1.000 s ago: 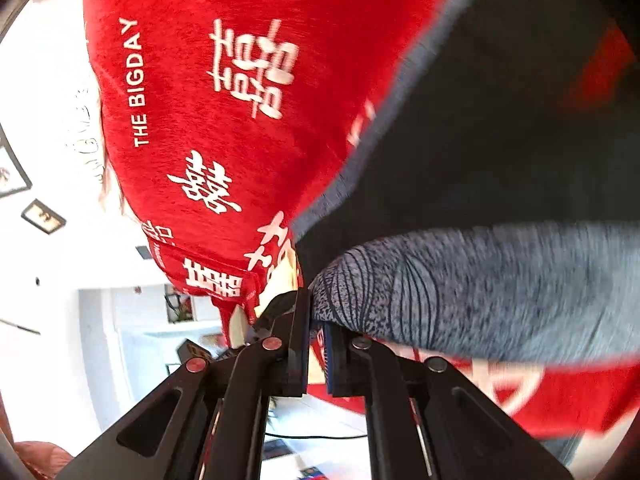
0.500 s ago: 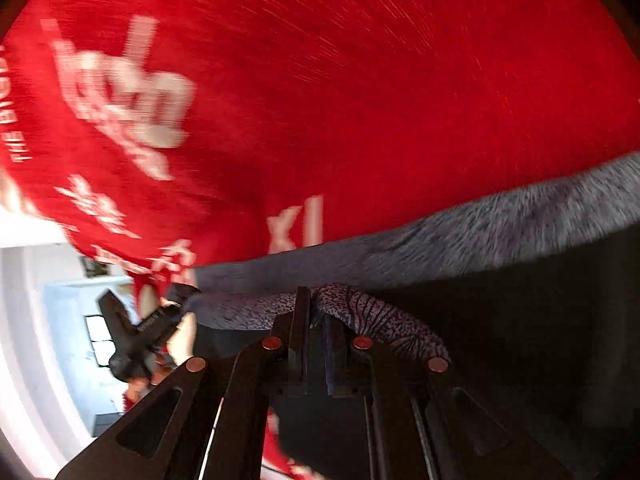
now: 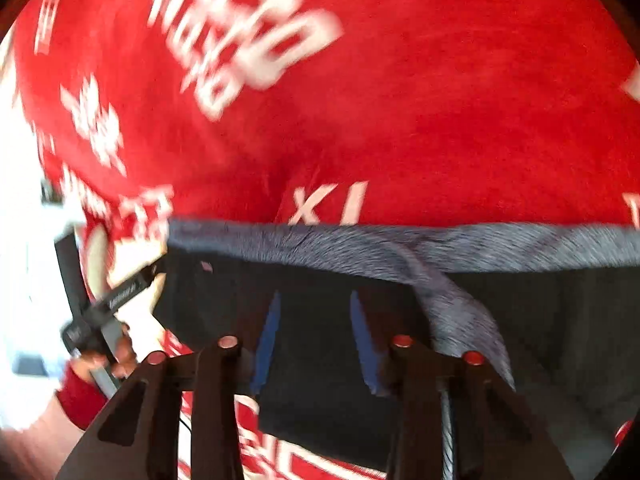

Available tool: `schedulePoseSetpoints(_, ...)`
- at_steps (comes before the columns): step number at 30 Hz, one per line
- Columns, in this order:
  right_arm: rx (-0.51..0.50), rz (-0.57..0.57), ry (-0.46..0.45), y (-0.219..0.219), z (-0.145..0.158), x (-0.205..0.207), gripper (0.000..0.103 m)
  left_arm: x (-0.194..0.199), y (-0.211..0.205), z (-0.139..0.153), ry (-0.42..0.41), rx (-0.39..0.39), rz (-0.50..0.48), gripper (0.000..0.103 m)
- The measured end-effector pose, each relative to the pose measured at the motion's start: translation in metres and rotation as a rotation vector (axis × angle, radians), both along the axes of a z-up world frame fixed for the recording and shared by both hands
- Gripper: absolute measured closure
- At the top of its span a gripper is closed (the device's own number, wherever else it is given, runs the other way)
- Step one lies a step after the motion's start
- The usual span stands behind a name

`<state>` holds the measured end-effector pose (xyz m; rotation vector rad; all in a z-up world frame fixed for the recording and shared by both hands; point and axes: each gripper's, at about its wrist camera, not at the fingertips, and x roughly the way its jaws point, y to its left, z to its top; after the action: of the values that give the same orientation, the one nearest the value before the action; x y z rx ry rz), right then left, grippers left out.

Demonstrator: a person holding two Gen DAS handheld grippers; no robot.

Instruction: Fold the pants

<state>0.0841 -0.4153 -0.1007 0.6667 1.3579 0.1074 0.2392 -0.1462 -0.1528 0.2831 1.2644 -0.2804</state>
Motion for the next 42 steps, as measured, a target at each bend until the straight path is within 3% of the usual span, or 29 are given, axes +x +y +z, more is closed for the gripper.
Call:
schedulePoseSetpoints(2,-0.080,0.072,0.016,0.016,-0.017,0.014,0.066,0.002,-0.010,-0.019,0.008,0.022,-0.003,0.026)
schedulePoseSetpoints(5,-0.229,0.151,0.022,0.024,-0.040,0.028,0.070,0.004,-0.031,-0.038,-0.049,0.087,-0.027,0.026)
schedulePoseSetpoints(7,-0.270,0.129,-0.007,0.017,-0.044,0.034,0.069,0.009,-0.035,-0.041,-0.057,0.093,-0.012,0.026)
schedulePoseSetpoints(12,-0.161,-0.010,-0.027,-0.015,-0.031,0.028,0.063,-0.001,-0.036,-0.022,-0.019,0.066,-0.014,0.026)
schedulePoseSetpoints(13,-0.153,-0.013,-0.036,-0.018,-0.024,0.023,0.054,-0.008,-0.037,-0.016,-0.018,0.063,-0.027,0.026)
schedulePoseSetpoints(14,-0.153,-0.016,-0.043,-0.021,-0.016,0.013,0.041,-0.016,-0.038,-0.010,-0.014,0.056,-0.039,0.026)
schedulePoseSetpoints(16,-0.164,-0.025,-0.060,-0.023,-0.003,-0.005,0.035,-0.039,-0.040,0.003,0.007,0.025,-0.064,0.026)
schedulePoseSetpoints(23,-0.124,-0.095,0.000,-0.038,0.011,-0.103,0.028,-0.128,-0.057,0.025,0.079,-0.017,-0.197,0.024)
schedulePoseSetpoints(27,-0.090,-0.171,0.038,-0.051,0.014,-0.159,0.026,-0.179,-0.068,0.024,0.174,-0.030,-0.256,0.024)
schedulePoseSetpoints(31,-0.146,-0.222,0.100,-0.058,0.025,-0.209,0.026,-0.220,-0.078,0.023,0.209,-0.030,-0.314,0.024)
schedulePoseSetpoints(38,-0.422,-0.195,0.184,-0.048,0.038,-0.300,0.026,-0.267,-0.089,0.019,0.222,-0.051,-0.398,0.024)
schedulePoseSetpoints(42,-0.401,-0.266,0.222,-0.049,0.030,-0.349,0.026,-0.291,-0.092,0.021,0.209,-0.066,-0.429,0.024)
